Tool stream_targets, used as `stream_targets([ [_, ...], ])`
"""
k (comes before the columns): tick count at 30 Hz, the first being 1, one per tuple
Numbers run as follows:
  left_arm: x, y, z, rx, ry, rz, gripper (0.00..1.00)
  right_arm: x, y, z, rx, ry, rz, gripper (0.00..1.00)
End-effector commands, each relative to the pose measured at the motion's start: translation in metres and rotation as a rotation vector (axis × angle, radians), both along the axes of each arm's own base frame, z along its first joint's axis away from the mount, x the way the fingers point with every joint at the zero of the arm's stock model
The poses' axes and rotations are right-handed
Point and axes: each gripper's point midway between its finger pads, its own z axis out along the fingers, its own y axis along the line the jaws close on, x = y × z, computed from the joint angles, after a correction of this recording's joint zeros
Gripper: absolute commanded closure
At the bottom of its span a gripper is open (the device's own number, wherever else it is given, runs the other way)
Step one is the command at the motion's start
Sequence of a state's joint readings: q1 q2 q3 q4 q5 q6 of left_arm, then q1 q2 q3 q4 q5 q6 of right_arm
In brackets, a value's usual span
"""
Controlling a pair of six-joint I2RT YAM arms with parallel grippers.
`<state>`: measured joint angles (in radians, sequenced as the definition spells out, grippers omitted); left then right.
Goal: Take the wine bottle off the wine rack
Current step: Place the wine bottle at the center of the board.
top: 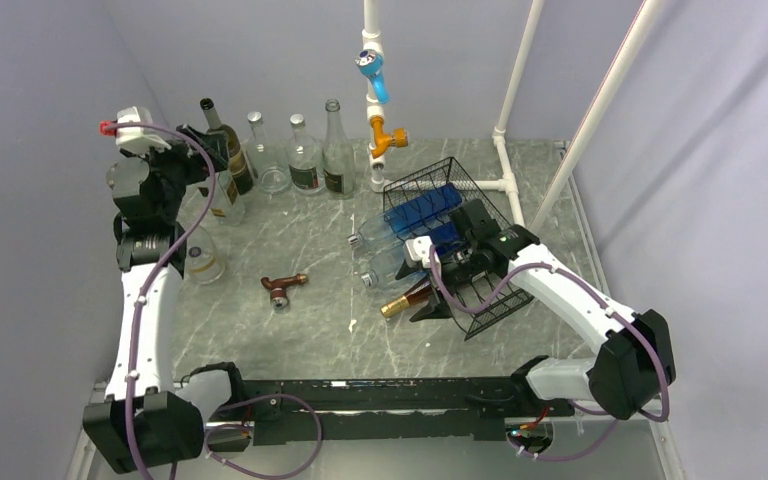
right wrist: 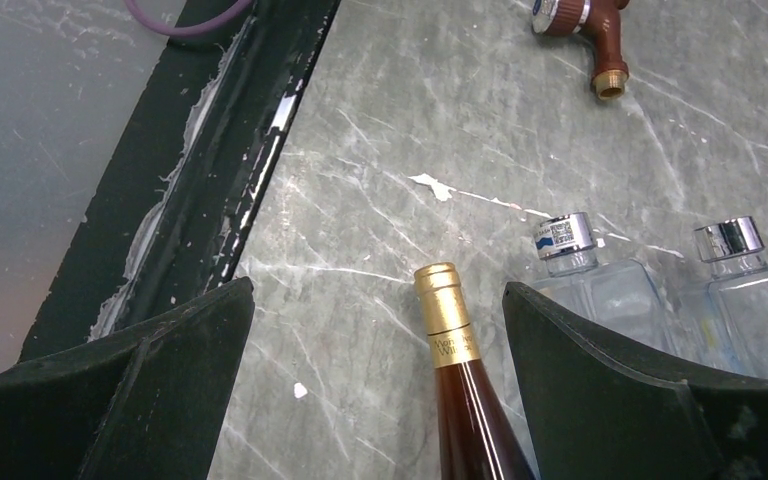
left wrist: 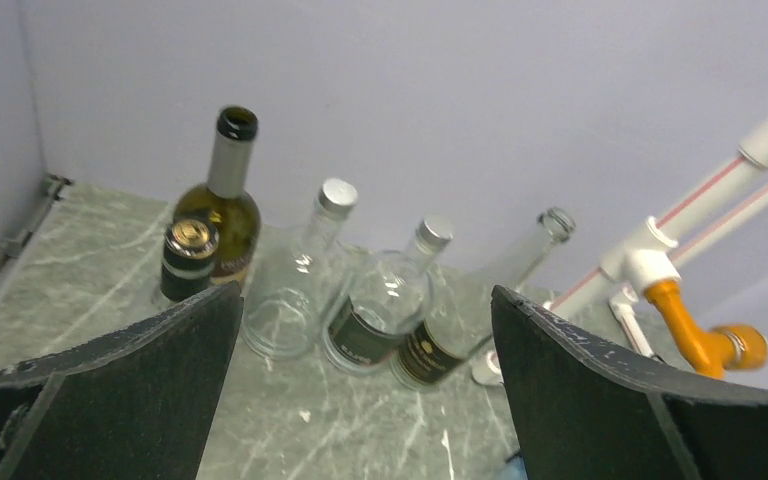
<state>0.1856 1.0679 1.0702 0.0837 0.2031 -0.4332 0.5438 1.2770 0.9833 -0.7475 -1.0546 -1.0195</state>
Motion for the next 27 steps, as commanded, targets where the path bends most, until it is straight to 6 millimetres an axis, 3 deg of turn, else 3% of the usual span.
stream_targets([
  [1, -0.022, -0.023, 0.002, -0.055, -0.012, -0.108, 0.0, 0.002, 0.0, 0.006, 0.037, -0.063, 0.015, 0.02],
  [15, -0.081, -0.079, -0.041, -0.098, 0.061, -0.361, 0.01, 0.008, -0.006, -0.002, 0.018, -0.092, 0.0, 0.02],
  [27, -0.121, -0.132, -0.1, -0.216, 0.219, -0.583, 0.01, 0.01, -0.009, -0.012, 0.007, -0.111, 0.007, 0.02],
])
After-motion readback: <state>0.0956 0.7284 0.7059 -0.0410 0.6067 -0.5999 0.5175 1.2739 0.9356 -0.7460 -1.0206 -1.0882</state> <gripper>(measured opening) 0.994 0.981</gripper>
